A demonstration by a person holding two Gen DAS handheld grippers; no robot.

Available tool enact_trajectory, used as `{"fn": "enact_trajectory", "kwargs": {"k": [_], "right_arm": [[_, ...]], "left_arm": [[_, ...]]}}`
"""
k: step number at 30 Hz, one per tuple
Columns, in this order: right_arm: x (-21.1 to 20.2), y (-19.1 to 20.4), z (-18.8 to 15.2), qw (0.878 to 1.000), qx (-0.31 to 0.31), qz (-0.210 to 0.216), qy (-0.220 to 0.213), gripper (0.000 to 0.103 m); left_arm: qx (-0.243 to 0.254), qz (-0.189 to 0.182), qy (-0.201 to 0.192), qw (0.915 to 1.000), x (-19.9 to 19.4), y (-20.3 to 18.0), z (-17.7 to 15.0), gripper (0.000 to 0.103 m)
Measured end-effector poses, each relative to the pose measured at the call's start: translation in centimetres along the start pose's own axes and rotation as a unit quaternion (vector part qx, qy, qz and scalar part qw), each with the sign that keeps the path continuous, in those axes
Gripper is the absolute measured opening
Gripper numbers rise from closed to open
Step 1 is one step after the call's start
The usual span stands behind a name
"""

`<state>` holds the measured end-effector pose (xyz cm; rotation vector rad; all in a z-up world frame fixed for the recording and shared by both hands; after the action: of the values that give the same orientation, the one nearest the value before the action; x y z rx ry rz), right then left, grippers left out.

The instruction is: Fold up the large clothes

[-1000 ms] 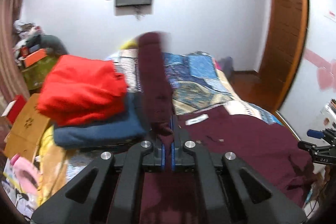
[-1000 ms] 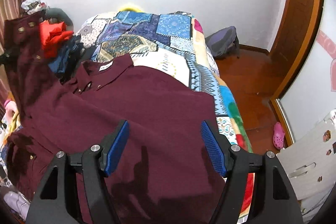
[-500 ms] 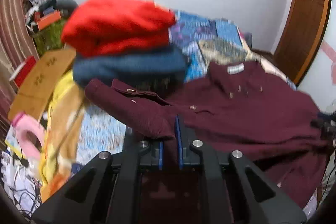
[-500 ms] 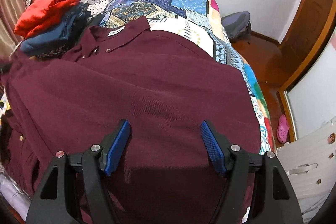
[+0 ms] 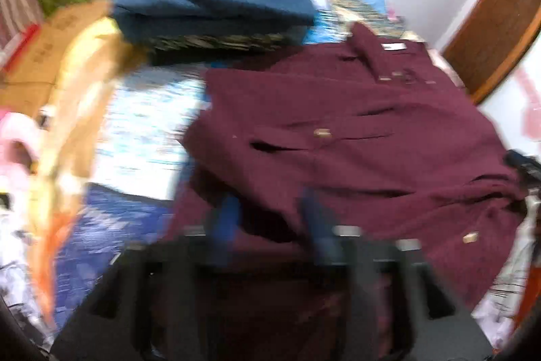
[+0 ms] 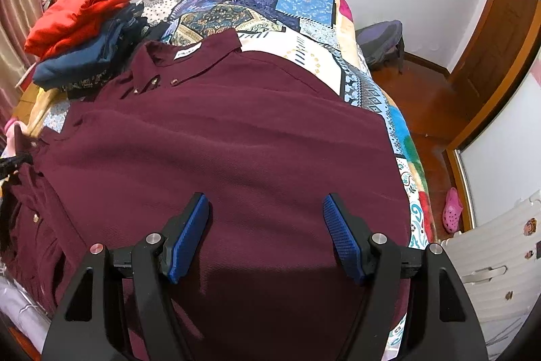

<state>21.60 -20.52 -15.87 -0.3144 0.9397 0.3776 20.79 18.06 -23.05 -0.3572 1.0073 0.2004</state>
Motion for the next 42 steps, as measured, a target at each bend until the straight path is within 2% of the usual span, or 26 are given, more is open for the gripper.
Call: {"fn": "enact_trajectory", "kwargs": {"k": [1,2,5,10,13,15,19,22,26,29,32,34,36,40,42], "right_arm": [[-0.1,-0.2,0.0,1.0,0.004,0.001,-0.001,0.067],[-0.2,-0.4,0.1,1.0,0.008,0.001,-0.002,0.067],[-0.5,-1.1,0.4,1.0,0.022,0.006,-0.011,0.067],[-1.3,-2.8,2.1,0.999,0.043,0.013,-0.026,0.067],[-2.1,-3.9,3.1,0.997,0.059,0.022,-0.043,0.067],[-2.6,-5.0,3.8,0.996,0.07,0.023,-0.054,0.067],[-2.2,-7.1,4.3,0.995,0.082,0.025,-0.048,0.067],[-0.4,-8.7,4.1,0.995,0.091,0.023,-0.021,0.067],[2.8,-10.8,3.2,0.993,0.116,0.025,0.025,0.067],[5.7,-12.4,2.2,0.985,0.152,0.047,0.061,0.067],[7.6,-13.7,1.7,0.973,0.199,0.094,0.07,0.067],[8.6,-14.2,1.6,0.964,0.222,0.129,0.071,0.063],[9.4,-14.0,1.9,0.96,0.221,0.154,0.077,0.054],[10.2,-13.4,2.6,0.961,0.202,0.166,0.085,0.054],[10.6,-13.4,2.7,0.96,0.205,0.171,0.087,0.05]], "left_arm": [[0.007,0.023,-0.018,0.9996,-0.6,0.2,-0.1,0.074],[0.017,0.04,-0.036,0.9984,-1.2,0.5,-0.3,0.075],[0.019,0.065,-0.044,0.9967,-2.0,1.9,-0.3,0.075],[-0.002,0.063,-0.058,0.9963,-2.3,3.6,2.5,0.075],[-0.005,0.043,-0.054,0.9976,-1.3,3.6,5.1,0.075],[-0.002,0.023,-0.039,0.999,0.0,3.4,7.0,0.075],[0.016,0.013,-0.007,0.9998,2.4,3.1,9.1,0.075],[0.026,0.006,0.014,0.9995,4.6,3.1,10.0,0.075],[0.013,-0.016,0.052,0.9984,7.9,3.6,10.4,0.075],[-0.013,-0.037,0.085,0.9956,10.5,4.3,10.4,0.075],[-0.062,-0.096,0.128,0.9852,12.9,5.0,10.4,0.075],[-0.079,-0.109,0.146,0.9801,14.4,5.3,10.5,0.075],[-0.088,-0.119,0.163,0.9755,15.8,5.3,10.6,0.075],[-0.089,-0.124,0.165,0.9743,17.1,4.8,10.7,0.075],[-0.081,-0.124,0.149,0.9777,17.0,4.2,10.8,0.068]]}}
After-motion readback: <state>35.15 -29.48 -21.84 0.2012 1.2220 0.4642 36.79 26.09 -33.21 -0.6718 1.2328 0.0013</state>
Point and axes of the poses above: each gripper's, at about its wrist camera, not at the fingertips, and x roughly the way its jaws point, y to its left, z to its top, the point moved 2 cm from there along x, roughly the way its jaws point, and after that the axes turned 8 degrees about -x, right-handed, at the moved point
